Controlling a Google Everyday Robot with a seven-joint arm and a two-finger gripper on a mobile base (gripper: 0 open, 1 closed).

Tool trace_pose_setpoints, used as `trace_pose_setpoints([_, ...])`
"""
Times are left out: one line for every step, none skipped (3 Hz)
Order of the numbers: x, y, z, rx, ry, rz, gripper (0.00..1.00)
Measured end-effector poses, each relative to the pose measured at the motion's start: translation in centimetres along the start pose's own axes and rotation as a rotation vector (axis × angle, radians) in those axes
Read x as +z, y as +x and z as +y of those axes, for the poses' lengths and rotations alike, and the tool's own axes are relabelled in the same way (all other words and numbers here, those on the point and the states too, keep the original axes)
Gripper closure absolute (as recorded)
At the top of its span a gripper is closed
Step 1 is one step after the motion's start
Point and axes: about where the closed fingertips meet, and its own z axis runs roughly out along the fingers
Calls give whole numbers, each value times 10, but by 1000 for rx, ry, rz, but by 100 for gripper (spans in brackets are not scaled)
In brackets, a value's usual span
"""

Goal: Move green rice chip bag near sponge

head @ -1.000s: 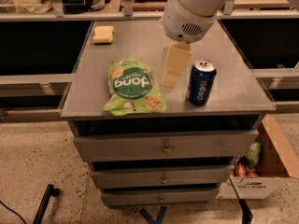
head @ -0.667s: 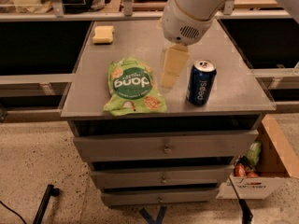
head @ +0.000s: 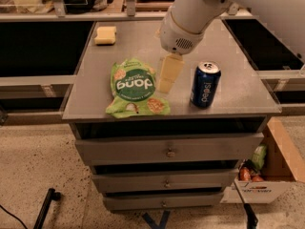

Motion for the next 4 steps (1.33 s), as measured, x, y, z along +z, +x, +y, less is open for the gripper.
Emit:
trace_pose_setpoints([21, -1, -9, 3, -19, -36, 0])
trace_pose_setpoints([35, -6, -17, -2, -30, -63, 0])
trace_pose_setpoints([49, -14, -23, -21, -50, -85, 0])
trace_pose_setpoints([69, -10, -12, -21, -92, -101, 0])
